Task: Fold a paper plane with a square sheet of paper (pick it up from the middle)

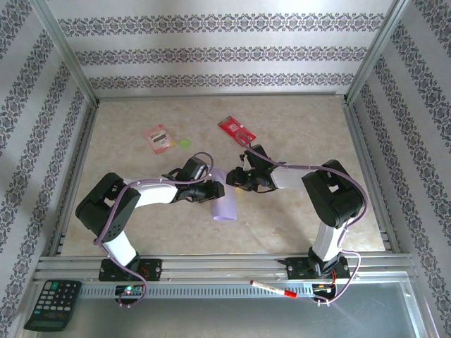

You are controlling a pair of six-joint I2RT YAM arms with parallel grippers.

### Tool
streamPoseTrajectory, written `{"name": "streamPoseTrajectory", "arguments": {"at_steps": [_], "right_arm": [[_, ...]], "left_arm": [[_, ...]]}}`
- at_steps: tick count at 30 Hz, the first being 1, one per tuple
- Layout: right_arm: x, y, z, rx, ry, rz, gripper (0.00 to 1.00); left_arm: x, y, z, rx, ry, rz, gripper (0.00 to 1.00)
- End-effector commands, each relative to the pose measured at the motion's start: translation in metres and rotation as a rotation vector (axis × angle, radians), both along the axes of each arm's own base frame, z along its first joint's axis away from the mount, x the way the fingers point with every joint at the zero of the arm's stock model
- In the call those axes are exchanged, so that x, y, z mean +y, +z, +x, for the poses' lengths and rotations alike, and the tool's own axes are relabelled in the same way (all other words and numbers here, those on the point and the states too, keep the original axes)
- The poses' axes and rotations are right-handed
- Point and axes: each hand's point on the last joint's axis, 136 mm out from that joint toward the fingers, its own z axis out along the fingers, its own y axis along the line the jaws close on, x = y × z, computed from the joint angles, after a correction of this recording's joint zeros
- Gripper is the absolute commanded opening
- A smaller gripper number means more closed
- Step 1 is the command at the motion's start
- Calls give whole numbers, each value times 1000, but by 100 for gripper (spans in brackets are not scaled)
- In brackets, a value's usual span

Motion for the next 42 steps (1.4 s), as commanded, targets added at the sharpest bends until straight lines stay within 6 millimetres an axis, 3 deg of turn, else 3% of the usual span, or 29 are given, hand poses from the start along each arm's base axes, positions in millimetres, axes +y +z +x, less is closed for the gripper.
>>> {"name": "streamPoseTrajectory", "arguments": {"at_steps": [1, 7, 16, 29, 42], "right_arm": [[10, 5, 3, -14, 27, 23, 36], [3, 19, 4, -35, 24, 40, 40], [-38, 38, 1, -70, -27, 21, 41], [-68, 37, -8, -87, -64, -58, 43], [-75, 35, -9, -79, -74, -73, 42]], "left_arm": [[25, -23, -9, 50, 26, 142, 42], [27, -24, -4, 45, 48, 155, 38], [32, -31, -5, 70, 74, 190, 39], [37, -43, -11, 113, 71, 239, 35], [39, -54, -15, 147, 45, 273, 36]]}}
